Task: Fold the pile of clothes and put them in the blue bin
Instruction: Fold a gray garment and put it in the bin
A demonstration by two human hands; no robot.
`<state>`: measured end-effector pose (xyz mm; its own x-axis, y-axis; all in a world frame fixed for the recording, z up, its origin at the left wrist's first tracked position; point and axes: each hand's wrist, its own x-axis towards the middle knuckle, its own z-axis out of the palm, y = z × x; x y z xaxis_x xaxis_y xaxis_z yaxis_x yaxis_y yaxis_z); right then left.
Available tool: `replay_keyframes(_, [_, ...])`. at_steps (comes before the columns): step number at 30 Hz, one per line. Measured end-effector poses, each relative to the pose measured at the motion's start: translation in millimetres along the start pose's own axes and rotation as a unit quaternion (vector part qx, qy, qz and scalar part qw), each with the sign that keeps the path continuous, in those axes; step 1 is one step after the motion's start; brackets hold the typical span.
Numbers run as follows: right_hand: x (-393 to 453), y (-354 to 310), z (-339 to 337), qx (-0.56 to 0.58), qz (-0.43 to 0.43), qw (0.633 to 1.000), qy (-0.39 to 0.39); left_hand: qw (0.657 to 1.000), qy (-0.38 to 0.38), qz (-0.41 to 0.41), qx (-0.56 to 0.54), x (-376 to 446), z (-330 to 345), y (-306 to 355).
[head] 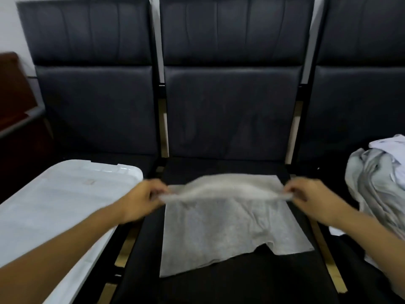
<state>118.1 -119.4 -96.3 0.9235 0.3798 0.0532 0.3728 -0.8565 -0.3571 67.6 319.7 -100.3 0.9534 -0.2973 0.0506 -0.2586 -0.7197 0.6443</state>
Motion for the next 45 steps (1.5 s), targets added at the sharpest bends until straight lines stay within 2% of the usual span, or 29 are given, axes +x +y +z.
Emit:
replay_keyframes(2, [-34.6,-6.2,12.0,-0.131,0.039,0.984,-0.115,0.988,-0.128,-0.013,0.088,-38.7,18.7,7.0])
replay_keyframes(4, [-55.2,-12.5,29.6,-0.233,0.09,0.945,-0.212,0.959,-0.241,-0.062,0.134,-62.6,46.1,3.8])
replay_keyframes(6, [-68.1,-41.7,39.0,-0.274,0.089,0.933,-0.214,0.954,-0.253,-0.066,0.148,-79.8,70.6,4.2])
replay_keyframes(8, [-72.8,-78.8,47.7,-0.267,0.039,0.947,-0.173,0.967,-0.177,-0.023,0.181,-86.6,95.4,-2.6])
replay_keyframes(11, [-80.0,-130.4,74.0,-0.103,-0.023,0.981,-0.163,0.973,-0.075,-0.005,0.217,-83.1,103.3,7.6])
replay_keyframes(14, [-82.8,-179.4,102.4,0.044,-0.059,0.976,-0.206,0.976,-0.09,0.034,0.194,-76.5,104.2,44.9])
replay_keyframes(15, [-82.1,-190.6,111.2,0.105,-0.041,0.975,-0.191,0.98,-0.089,0.052,0.169,-76.1,100.1,60.0])
replay_keyframes(17, [-78.9,-203.7,115.8,0.219,0.022,0.967,-0.129,0.988,-0.091,0.038,0.121,-79.7,93.1,79.6])
replay_keyframes(19, [-77.5,-204.5,112.1,0.251,0.056,0.963,-0.082,0.995,-0.08,0.006,0.052,-87.9,85.7,86.4])
replay_keyframes(20, [-77.8,-200.6,109.0,0.275,0.066,0.958,-0.058,0.994,-0.098,-0.035,0.024,-91.2,82.1,83.8])
replay_keyframes(23, [-80.0,-183.5,92.2,0.395,0.109,0.912,0.008,0.979,-0.158,-0.099,0.082,-91.8,78.0,58.8])
replay_keyframes(24, [-80.9,-176.0,85.7,0.438,0.119,0.891,0.021,0.98,-0.141,-0.107,0.089,-88.5,78.5,50.2])
replay_keyframes(27, [-82.8,-138.9,69.6,0.507,0.173,0.842,0.059,0.991,-0.017,-0.132,-0.024,-60.5,79.4,45.7])
replay_keyframes(30, [-78.0,-92.7,57.2,0.49,0.233,0.831,0.121,0.987,0.089,-0.08,-0.104,-1.1,77.8,64.9])
replay_keyframes(31, [-73.2,-75.1,55.0,0.462,0.246,0.84,0.143,0.984,0.113,-0.071,-0.117,21.6,82.1,74.3])
replay_keyframes(33, [-63.4,-38.4,55.8,0.342,0.265,0.888,0.155,0.979,0.125,-0.113,-0.117,64.5,98.9,89.9])
replay_keyframes(35, [-58.2,-5.0,64.5,0.247,0.294,0.915,0.121,0.968,0.074,-0.211,-0.115,98.7,122.5,94.6])
replay_keyframes(37, [-56.8,11.6,74.4,0.248,0.327,0.908,0.078,0.96,-0.008,-0.268,-0.086,119.4,143.9,92.4])
replay_keyframes(39, [-55.4,13.5,81.9,0.194,0.341,0.92,0.006,0.952,-0.095,-0.288,-0.04,131.2,163.0,88.6])
replay_keyframes(41, [-50.6,12.1,88.9,0.108,0.327,0.938,-0.047,0.948,-0.124,-0.293,-0.017,141.2,173.6,85.5])
replay_keyframes(45, [-38.6,-2.5,89.7,0.143,0.3,0.941,-0.065,0.924,-0.171,-0.326,-0.103,139.0,156.1,74.4])
